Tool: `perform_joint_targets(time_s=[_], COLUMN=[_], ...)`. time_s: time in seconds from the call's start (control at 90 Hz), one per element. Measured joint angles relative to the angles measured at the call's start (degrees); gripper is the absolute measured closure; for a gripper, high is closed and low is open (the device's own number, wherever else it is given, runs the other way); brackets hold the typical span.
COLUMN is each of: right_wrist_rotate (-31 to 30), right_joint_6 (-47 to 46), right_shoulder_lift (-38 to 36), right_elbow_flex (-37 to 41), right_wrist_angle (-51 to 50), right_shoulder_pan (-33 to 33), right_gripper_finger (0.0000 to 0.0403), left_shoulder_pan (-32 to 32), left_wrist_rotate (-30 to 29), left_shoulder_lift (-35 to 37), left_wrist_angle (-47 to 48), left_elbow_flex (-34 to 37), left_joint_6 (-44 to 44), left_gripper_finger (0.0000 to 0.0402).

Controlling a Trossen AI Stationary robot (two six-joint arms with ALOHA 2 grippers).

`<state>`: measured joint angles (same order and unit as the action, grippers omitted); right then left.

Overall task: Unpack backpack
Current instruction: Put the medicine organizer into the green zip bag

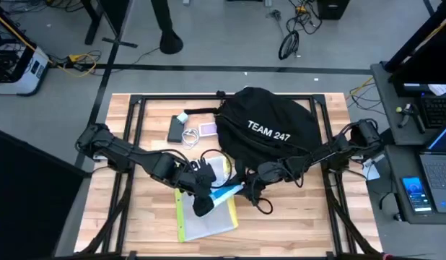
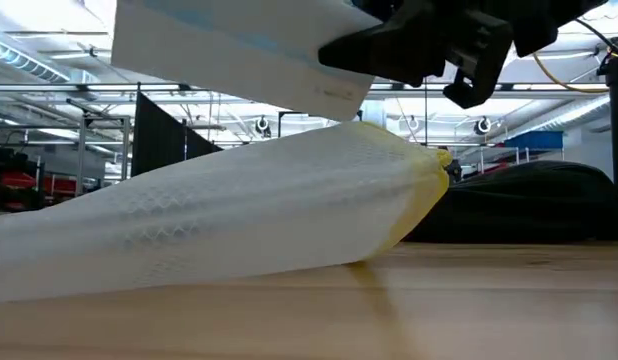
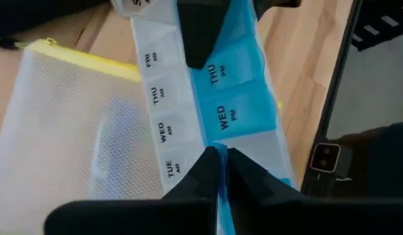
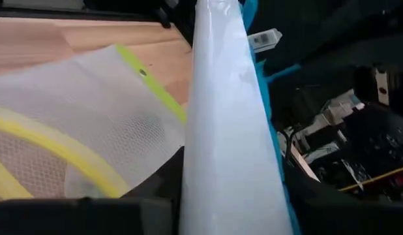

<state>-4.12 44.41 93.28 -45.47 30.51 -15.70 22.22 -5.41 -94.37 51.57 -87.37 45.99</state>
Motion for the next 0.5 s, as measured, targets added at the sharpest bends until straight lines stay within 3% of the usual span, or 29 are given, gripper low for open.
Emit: perform_joint_targets(time_s=[0.144, 0.3, 0.5], right_wrist_rotate=[-2.63, -9.70, -12.51], right_joint_6=[-2.96, -7.61, -28.35], right_shoulder_lift=[-2.00, -7.78, -19.40], right_elbow_flex=[-0.02, 0.00, 0.00], right_wrist_angle=[-3.69, -15.60, -40.02], right_shoulder_pan=[-0.04, -0.13, 0.21], right_gripper_finger=[0.0287, 0.0287, 0.0287], left_shoulder_pan=[-0.75, -2.28, -5.31], left_wrist_rotate=[-0.37, 0.43, 0.90], left_shoulder_lift=[0.00, 0.00, 0.00], left_wrist_angle=[2.09, 5.10, 6.69], left_elbow_flex=[-0.02, -0.11, -0.09], left_joint_6=[-0.02, -1.28, -8.28], left_gripper_finger=[0.0385, 0.0319, 0.0231])
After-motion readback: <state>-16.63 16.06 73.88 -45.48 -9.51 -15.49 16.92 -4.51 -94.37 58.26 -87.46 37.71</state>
